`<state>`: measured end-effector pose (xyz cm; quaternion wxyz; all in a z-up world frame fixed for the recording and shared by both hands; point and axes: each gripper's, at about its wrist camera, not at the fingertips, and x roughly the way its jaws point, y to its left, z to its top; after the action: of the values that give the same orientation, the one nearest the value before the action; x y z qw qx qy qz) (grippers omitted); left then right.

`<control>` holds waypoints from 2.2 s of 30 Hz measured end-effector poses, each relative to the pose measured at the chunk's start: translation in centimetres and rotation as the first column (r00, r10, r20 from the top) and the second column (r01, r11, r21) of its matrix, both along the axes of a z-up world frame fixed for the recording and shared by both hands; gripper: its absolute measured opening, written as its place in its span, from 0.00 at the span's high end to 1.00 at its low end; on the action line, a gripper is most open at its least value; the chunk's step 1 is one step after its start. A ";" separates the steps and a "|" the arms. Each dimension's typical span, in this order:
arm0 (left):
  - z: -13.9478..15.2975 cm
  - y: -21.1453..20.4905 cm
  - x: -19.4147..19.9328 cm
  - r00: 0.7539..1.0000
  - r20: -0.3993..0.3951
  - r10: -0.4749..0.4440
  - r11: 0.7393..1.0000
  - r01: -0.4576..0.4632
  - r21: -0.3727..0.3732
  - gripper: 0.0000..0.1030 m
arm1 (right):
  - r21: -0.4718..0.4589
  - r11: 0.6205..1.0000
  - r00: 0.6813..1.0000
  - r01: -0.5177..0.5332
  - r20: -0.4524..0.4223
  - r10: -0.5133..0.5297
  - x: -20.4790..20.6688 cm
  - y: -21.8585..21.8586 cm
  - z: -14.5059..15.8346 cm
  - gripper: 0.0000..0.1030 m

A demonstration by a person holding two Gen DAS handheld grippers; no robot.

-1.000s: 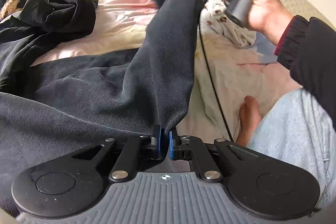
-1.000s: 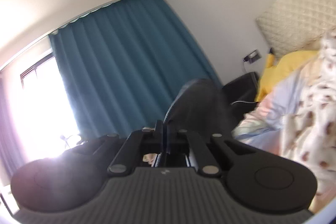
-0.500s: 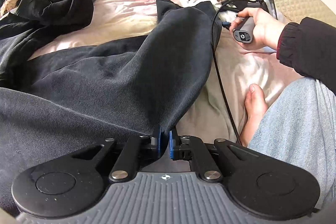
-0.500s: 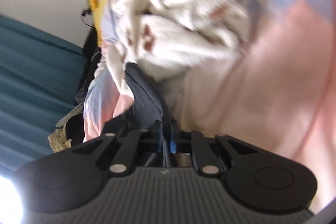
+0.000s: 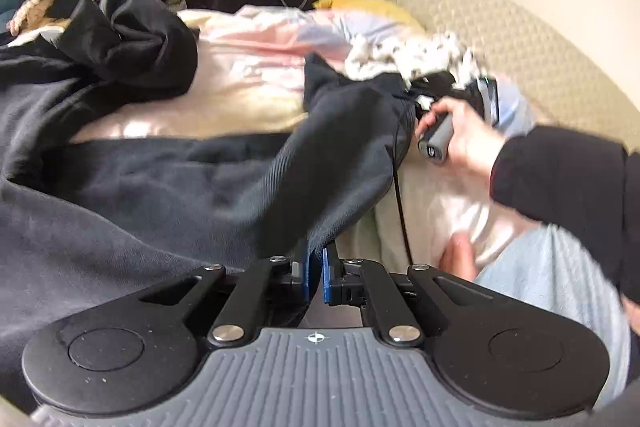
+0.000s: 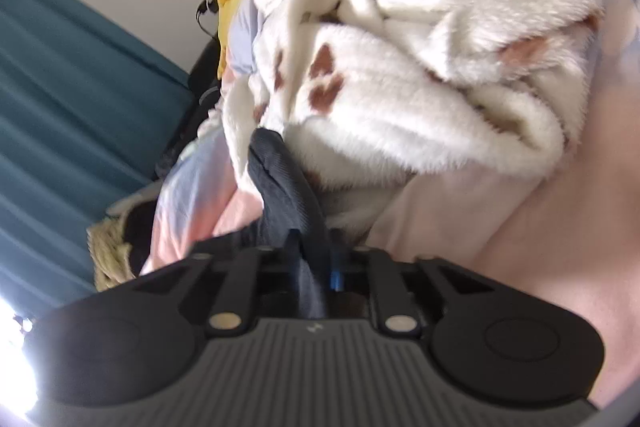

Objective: Fold clothes

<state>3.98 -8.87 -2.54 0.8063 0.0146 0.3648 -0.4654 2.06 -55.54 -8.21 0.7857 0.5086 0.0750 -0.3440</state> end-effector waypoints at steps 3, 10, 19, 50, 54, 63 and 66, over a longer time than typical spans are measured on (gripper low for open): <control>0.4 0.7 0.8 0.999 -0.014 0.041 0.998 -0.041 -0.037 0.93 | -0.032 0.999 0.994 0.038 0.102 -0.035 -0.7 0.4 1.8 0.94; 1.5 4.1 2.6 0.987 -0.035 0.156 0.978 -0.160 -0.133 0.95 | -0.207 0.978 1.000 0.013 0.026 -0.007 2.7 3.4 10.3 0.95; 4.0 6.6 1.7 0.979 -0.001 0.204 0.954 -0.199 -0.224 0.95 | -0.484 0.875 0.953 -0.037 0.246 0.177 0.9 9.7 24.1 0.96; 6.6 14.3 3.3 0.847 0.011 0.532 0.835 -0.522 -0.176 0.15 | -0.079 0.984 0.955 0.158 -0.242 -0.173 -15.8 1.2 5.1 0.95; 8.3 21.0 2.6 0.781 -0.043 0.623 0.762 -0.618 -0.195 0.13 | -0.025 0.985 0.958 0.173 -0.228 -0.174 -16.6 0.2 3.1 0.95; 3.7 38.5 -0.9 0.354 -0.501 0.790 0.359 -0.929 -0.090 0.13 | -0.073 0.992 0.967 0.105 -0.226 -0.119 -14.9 0.1 3.7 0.93; 0.3 40.7 -0.6 0.236 -0.673 0.701 0.287 -0.957 -0.036 0.15 | -0.059 0.993 0.972 0.101 -0.206 -0.111 -15.5 0.4 3.7 0.92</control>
<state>3.34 31.82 -2.23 0.7642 -0.5051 0.4011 0.0069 -13.40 -55.12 -4.52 0.7661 0.4537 0.1215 -0.4387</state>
